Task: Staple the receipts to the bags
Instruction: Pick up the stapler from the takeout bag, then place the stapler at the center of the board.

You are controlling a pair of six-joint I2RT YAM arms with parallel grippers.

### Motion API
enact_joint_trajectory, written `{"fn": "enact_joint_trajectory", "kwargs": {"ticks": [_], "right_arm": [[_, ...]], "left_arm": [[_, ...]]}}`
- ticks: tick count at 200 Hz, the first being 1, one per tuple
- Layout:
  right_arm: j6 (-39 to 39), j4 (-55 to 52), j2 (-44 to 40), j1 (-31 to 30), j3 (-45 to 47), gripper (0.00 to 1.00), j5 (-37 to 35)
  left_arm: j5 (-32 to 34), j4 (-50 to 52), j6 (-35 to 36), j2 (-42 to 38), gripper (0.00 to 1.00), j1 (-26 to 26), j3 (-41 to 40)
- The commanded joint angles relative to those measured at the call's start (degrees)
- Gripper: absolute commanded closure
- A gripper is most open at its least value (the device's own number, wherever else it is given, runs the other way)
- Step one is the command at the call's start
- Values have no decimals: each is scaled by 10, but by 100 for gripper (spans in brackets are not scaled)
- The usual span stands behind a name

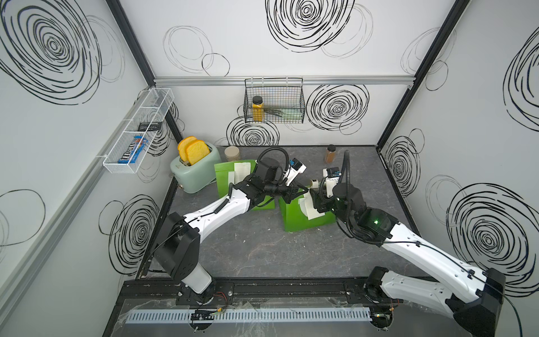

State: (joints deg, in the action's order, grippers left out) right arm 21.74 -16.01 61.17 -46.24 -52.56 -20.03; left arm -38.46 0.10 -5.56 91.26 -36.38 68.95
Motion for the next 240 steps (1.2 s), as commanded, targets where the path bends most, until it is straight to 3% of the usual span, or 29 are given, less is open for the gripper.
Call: {"fn": "enact_joint_trajectory", "kwargs": {"ticks": [1, 13, 43, 83, 122, 130, 147, 175, 202, 224, 240], "right_arm": [[-5, 15, 11, 1, -21, 44, 12], [-5, 20, 15, 1, -22, 51, 13], [-10, 23, 14, 2, -34, 84, 11], [-28, 29, 13, 11, -73, 90, -11], [-27, 14, 21, 84, -116, 90, 10], [-24, 2, 20, 104, -121, 90, 15], [-18, -34, 15, 159, -120, 90, 33], [-1, -107, -12, 281, -84, 90, 81], [-4, -151, -57, 395, -15, 90, 150], [-14, -181, -61, 407, 43, 87, 163], [-11, -200, -48, 422, 83, 86, 205]], "left_arm": [[-18, -23, 12, -16, 100, -3, 8], [-18, -22, 13, -15, 100, -4, 9], [-18, -17, 15, -10, 100, -1, 14], [-17, -10, 19, 4, 100, 1, 22], [-9, -13, 19, 11, 100, 8, 24], [-9, -13, 17, 13, 91, 12, 28], [-11, -10, 14, 15, 86, 20, 38], [-3, -9, 10, 9, 56, 33, 52], [16, -23, -7, -14, 37, 46, 45], [36, -49, -30, -47, 1, 61, 28], [54, -73, -53, -80, 4, 71, 8]]}}
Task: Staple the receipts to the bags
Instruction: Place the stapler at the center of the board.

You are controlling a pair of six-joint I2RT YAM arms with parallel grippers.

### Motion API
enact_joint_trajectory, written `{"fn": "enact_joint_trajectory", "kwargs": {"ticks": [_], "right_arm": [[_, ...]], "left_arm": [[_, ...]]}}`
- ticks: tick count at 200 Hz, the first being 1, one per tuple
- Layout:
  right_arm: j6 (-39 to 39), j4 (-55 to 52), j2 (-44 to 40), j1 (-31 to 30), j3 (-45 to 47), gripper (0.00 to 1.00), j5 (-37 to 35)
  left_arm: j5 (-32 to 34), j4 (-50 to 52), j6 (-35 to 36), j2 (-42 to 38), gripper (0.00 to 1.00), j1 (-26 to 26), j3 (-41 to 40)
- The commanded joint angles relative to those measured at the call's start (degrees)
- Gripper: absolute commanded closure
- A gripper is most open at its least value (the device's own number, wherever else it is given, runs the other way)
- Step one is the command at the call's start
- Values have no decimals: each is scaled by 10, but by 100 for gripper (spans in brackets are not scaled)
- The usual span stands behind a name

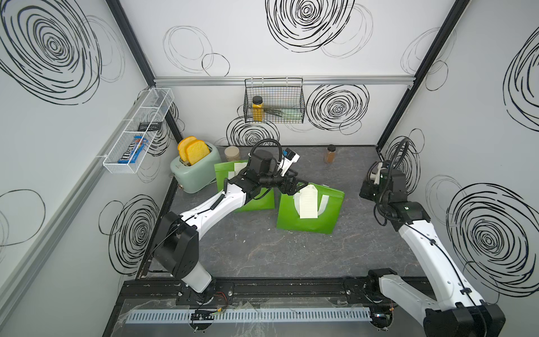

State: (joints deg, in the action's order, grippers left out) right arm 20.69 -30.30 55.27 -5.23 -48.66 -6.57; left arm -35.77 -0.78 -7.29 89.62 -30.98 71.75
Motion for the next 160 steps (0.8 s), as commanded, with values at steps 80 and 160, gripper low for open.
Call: {"fn": "enact_joint_trajectory", "kwargs": {"ticks": [80, 160], "right_arm": [[-31, -67, 195, 20, 58, 84, 185], [-24, -126, 301, 20, -14, 48, 160]], "left_arm": [[152, -154, -71, -291, 4, 63, -199], [319, -56, -58, -383, 4, 81, -279]]}}
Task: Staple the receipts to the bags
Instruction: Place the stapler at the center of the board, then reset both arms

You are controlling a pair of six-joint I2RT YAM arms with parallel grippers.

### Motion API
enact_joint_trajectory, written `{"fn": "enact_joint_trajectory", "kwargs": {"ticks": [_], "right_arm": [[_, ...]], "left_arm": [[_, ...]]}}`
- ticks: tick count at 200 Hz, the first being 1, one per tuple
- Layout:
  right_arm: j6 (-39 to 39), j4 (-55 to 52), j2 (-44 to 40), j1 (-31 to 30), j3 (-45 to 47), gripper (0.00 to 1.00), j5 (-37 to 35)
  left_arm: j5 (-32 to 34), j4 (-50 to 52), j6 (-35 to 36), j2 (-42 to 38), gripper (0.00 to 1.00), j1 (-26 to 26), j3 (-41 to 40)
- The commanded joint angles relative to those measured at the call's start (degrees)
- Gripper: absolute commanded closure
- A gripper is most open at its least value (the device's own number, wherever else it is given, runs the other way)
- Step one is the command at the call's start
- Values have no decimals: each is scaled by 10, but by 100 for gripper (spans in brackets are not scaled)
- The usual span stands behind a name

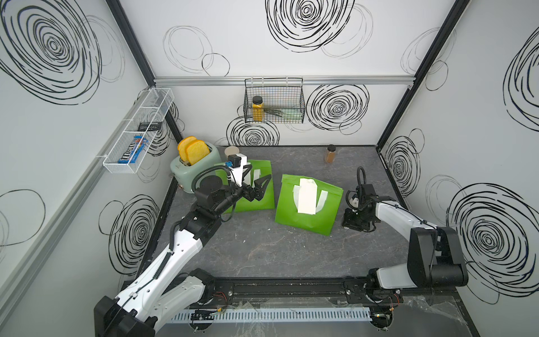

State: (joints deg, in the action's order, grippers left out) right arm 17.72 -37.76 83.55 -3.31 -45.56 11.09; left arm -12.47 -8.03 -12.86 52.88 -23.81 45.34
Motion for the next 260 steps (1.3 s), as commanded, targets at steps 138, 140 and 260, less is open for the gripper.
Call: {"fn": "enact_joint_trajectory", "kwargs": {"ticks": [138, 140, 260], "right_arm": [[-100, 582, -115, 10, 169, 3, -246], [-104, 594, -112, 9, 175, 3, -249], [-145, 940, 5, 23, 272, 3, -161]], "left_arm": [[470, -82, 2, 71, 4, 187, -222], [472, -96, 10, 76, 4, 190, -226], [303, -543, 146, 216, 4, 193, -325]]}}
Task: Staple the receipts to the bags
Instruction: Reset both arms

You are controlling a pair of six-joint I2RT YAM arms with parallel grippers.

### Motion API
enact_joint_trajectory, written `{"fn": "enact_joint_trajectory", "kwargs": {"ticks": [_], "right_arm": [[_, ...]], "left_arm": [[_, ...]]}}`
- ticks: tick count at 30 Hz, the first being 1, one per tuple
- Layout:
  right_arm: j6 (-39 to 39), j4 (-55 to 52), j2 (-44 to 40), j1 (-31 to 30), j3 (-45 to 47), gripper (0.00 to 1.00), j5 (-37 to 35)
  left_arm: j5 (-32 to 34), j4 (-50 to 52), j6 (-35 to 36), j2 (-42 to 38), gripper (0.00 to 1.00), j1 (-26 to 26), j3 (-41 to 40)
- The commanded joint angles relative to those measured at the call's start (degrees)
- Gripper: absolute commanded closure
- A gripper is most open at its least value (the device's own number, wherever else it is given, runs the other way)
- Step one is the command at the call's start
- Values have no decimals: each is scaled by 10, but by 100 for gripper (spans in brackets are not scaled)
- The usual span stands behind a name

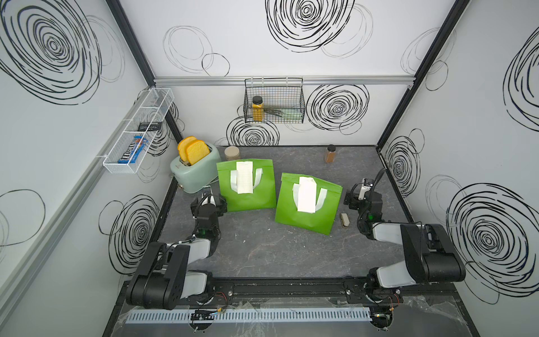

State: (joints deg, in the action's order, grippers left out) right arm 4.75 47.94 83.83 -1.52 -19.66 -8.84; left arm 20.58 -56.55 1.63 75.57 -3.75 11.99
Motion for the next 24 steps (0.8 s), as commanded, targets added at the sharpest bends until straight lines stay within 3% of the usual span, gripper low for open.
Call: {"fn": "enact_joint_trajectory", "kwargs": {"ticks": [1, 3, 6, 11, 13, 15, 24], "right_arm": [[-15, 84, 1, 5, 14, 3, 40], [-24, 135, 12, 8, 38, 3, 65], [-25, 140, 12, 8, 39, 3, 67], [-26, 143, 9, 3, 43, 3, 54], [-26, 143, 8, 3, 44, 3, 54], [-27, 142, 9, 4, 44, 3, 55], [-23, 134, 10, 13, 37, 3, 76]], "left_arm": [[-27, -57, -1, -11, 4, -8, 9], [-35, -89, -55, -19, 4, -10, -7], [-58, -143, -15, 5, 4, -23, -17], [-86, -297, -37, 114, 4, 2, -39], [-101, -202, -31, 88, 4, -2, -14], [-103, -242, -28, 102, 4, -2, -20], [-88, -243, -27, 102, 4, -6, -21]]}}
